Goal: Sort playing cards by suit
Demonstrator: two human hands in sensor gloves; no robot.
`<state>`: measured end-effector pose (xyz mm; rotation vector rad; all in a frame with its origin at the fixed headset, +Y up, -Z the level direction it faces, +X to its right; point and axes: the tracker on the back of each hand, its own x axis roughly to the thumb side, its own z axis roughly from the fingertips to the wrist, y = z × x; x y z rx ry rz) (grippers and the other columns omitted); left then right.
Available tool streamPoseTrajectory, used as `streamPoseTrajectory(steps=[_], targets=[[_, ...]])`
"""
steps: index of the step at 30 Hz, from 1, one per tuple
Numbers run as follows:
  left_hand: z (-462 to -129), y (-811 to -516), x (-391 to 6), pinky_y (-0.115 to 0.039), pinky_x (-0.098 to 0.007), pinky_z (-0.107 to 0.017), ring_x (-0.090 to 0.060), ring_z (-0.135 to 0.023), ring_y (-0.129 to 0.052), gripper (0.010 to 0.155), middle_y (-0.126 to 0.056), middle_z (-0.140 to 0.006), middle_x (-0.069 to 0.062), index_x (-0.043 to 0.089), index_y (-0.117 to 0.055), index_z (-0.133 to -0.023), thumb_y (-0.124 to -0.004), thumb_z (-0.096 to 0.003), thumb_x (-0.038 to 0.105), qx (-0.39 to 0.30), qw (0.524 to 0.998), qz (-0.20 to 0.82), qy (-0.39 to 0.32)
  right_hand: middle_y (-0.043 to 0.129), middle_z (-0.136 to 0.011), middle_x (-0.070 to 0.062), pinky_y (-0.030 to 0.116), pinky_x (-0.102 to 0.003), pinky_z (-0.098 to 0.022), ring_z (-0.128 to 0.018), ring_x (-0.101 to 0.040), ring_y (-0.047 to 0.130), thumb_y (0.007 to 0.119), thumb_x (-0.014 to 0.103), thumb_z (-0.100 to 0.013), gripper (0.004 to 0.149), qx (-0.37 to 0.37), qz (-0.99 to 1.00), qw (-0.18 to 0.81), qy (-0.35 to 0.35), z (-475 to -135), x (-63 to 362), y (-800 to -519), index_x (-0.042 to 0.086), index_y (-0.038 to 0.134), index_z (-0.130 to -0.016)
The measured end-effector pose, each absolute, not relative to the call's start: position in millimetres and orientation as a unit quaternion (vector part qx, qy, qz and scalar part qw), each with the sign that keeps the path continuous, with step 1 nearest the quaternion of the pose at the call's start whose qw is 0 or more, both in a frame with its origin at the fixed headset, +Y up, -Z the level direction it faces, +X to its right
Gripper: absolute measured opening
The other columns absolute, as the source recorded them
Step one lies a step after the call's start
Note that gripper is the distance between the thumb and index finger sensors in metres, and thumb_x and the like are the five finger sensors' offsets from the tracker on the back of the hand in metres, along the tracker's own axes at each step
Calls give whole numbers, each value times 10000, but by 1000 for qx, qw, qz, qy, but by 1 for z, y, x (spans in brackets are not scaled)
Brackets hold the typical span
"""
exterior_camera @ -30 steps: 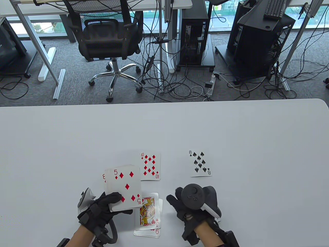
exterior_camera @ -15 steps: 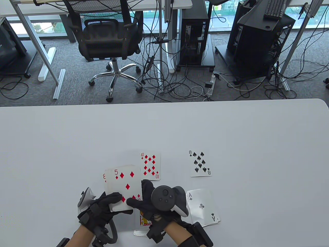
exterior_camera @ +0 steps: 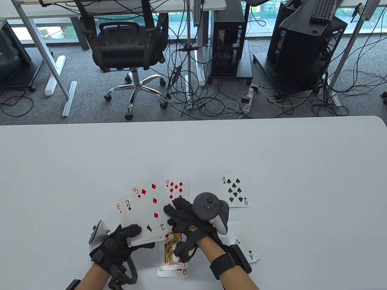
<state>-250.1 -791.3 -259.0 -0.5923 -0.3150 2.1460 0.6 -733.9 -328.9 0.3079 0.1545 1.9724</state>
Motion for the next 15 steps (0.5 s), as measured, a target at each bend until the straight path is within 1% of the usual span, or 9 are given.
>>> streamPoseTrajectory(steps=[3,4,6,8,12,14,15], targets=[[-259,-790,-250,-838,-434,-550,-375,-964,-746,646,-557,-1130,-87,239,-375,-1101,-757,-591,349,-232,407,874,-131,929,-447,-78,848,-459,-357,-165,-164,958,665,265,-539,428,92,778,614,94,-349,14,-746,-96,706,-767],[-259,-789,-250,-838,-433,-551,-375,-965,-745,647,-554,-1131,-89,238,-373,-1102,-755,-593,350,-230,404,875,-132,929,-446,-78,848,-458,-356,-164,-164,957,662,260,-542,425,70,755,643,105,-357,18,-752,-98,704,-768],[-260,-787,-252,-838,-432,-552,-373,-964,-747,643,-556,-1131,-88,241,-375,-1101,-754,-593,351,-226,407,875,-135,927,-449,-90,842,-464,-360,-167,-177,956,652,242,-553,413,55,730,671,121,-367,23,-760,-106,697,-771],[-261,-786,-253,-838,-429,-554,-369,-966,-747,644,-555,-1132,-86,241,-373,-1102,-752,-594,354,-225,410,873,-138,927,-452,-90,842,-458,-365,-171,-174,957,644,239,-561,414,28,761,636,122,-373,26,-766,-112,689,-776],[-261,-786,-252,-839,-428,-554,-371,-966,-746,644,-554,-1132,-87,239,-370,-1103,-750,-596,355,-225,407,875,-135,948,-391,-74,869,-434,-305,-108,-147,961,662,231,-539,422,-53,874,479,66,-375,19,-771,-135,718,-740],[-260,-786,-252,-838,-430,-553,-371,-965,-746,644,-553,-1132,-87,239,-371,-1102,-751,-595,354,-228,408,874,-134,955,-358,-72,874,-420,-273,-75,-145,957,669,220,-531,443,-68,901,424,61,-376,13,-774,-165,712,-744],[-260,-786,-252,-838,-429,-554,-372,-965,-746,645,-553,-1132,-87,238,-370,-1103,-751,-596,354,-228,408,874,-134,955,-346,-65,870,-389,-263,-61,-135,951,669,219,-532,455,-68,912,399,62,-376,9,-774,-178,705,-751]])
